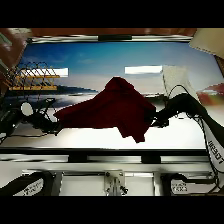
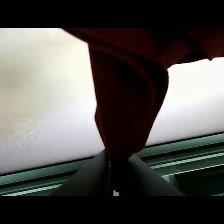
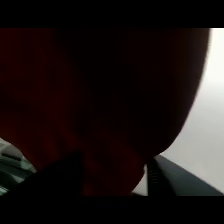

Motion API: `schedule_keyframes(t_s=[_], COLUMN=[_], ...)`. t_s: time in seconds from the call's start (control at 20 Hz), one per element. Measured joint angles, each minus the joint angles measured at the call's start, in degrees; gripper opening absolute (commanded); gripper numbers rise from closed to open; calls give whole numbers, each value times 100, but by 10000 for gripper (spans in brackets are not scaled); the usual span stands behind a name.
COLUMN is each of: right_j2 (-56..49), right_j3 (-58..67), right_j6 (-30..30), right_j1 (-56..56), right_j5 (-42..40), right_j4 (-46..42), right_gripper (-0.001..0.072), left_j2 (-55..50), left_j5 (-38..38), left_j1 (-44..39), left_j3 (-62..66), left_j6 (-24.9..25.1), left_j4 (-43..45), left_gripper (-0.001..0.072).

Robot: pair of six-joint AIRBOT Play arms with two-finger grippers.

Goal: Fold the shirts.

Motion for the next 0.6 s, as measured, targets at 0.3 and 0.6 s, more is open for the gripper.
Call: schedule_keyframes(t_s=[0.3,0.6], right_j2=[151,1952], right_j3=[286,2179], right_j6=[-94,-916], right_j1=[243,284], right_j5=[286,79], right_j4=[127,190], right_gripper=[96,96], left_j2=[81,699], left_j5=[-251,-444], left_j1=[0,0], left_j3=[608,3639], left_j6=[-39,-203], left_j4=[-111,-251], left_gripper=[30,30])
